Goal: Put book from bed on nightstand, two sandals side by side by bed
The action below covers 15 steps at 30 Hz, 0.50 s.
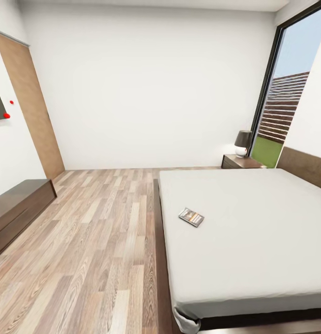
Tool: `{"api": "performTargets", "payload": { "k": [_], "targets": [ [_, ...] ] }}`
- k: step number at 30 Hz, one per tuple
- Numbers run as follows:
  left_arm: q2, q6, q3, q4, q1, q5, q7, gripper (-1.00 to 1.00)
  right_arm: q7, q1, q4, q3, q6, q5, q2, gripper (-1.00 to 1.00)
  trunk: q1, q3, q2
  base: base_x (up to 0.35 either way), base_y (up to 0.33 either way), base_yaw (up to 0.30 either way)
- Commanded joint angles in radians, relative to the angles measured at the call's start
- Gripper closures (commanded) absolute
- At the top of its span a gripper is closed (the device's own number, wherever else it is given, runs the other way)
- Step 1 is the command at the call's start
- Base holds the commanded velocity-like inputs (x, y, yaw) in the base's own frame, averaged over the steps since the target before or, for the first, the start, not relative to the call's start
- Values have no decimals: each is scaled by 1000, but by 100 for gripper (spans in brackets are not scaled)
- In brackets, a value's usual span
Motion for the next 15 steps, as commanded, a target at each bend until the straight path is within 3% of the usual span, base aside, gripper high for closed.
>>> {"api": "performTargets", "payload": {
  "k": [1,9,15],
  "targets": [
    [0,-7,-8,0,0,11,14,-100,2,0,-2,8,6,-10,-1,-100,-4,2,7,0,0,0],
    [-1,-23,-7,0,0,12,81,-100,2,0,-2,9,6,-10,0,-100,-35,27,63,0,0,0],
    [-1,-36,-7,1,0,12,96,-100,2,0,-2,9,6,-10,-1,-100,-58,46,105,0,0,0]
  ]
}}
